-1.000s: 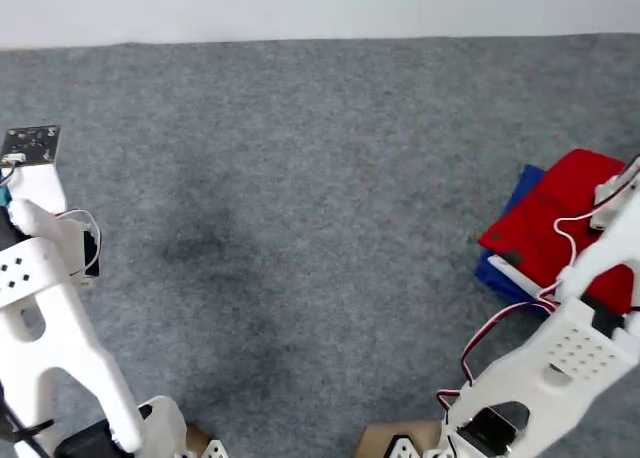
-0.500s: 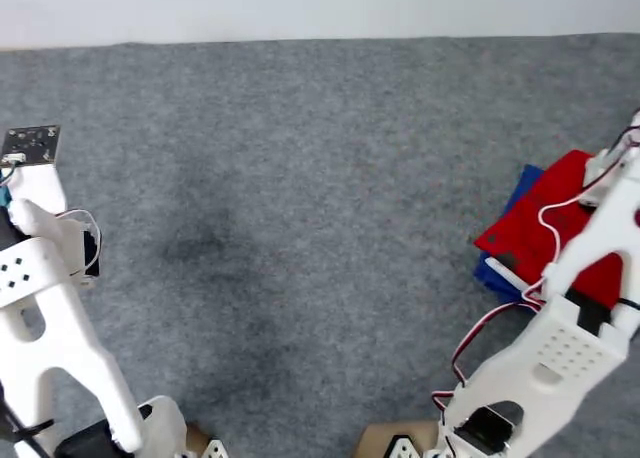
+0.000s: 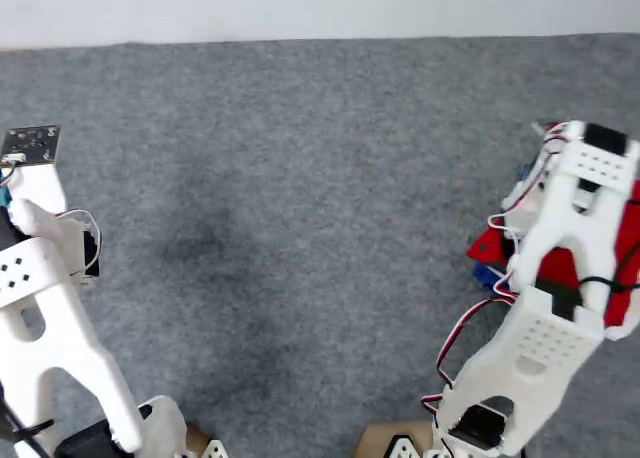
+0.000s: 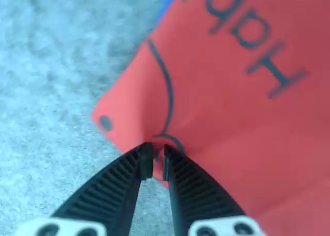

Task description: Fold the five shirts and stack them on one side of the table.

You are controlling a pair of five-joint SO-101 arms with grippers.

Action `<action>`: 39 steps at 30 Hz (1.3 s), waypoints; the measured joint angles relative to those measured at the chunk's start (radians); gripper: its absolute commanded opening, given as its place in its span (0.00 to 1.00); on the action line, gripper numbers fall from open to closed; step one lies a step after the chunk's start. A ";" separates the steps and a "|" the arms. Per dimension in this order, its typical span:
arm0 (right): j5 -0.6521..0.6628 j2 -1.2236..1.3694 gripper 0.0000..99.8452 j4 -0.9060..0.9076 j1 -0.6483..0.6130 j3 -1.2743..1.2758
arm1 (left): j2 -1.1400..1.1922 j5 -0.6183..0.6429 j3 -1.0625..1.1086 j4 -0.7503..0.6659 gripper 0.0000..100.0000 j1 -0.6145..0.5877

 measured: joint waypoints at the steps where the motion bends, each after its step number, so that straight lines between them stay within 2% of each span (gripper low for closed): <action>1: 0.000 0.003 0.04 -0.002 0.002 0.000 | 0.000 0.000 0.000 0.000 0.01 0.000; 7: 0.000 -0.002 0.04 0.014 0.038 -0.075 | 0.000 0.000 0.000 0.000 0.01 0.000; 15: 0.000 -0.040 0.04 -0.012 0.244 -0.261 | 0.000 0.000 0.000 0.000 0.01 0.000; 22: 0.000 0.170 0.04 -0.160 0.350 -0.265 | 0.000 0.000 0.000 0.000 0.01 0.000; 27: 0.000 0.196 0.04 -0.087 0.345 -0.405 | 0.000 0.000 0.000 0.000 0.01 0.000; 29: 0.000 0.195 0.04 -0.009 0.321 -0.477 | 0.000 0.000 0.000 0.000 0.01 0.000; 32: 0.000 0.150 0.04 0.014 0.282 -0.555 | 0.000 0.000 0.000 0.000 0.01 0.000; 39: 0.000 -0.020 0.04 0.015 0.229 -0.535 | 0.000 0.000 0.000 0.000 0.01 0.000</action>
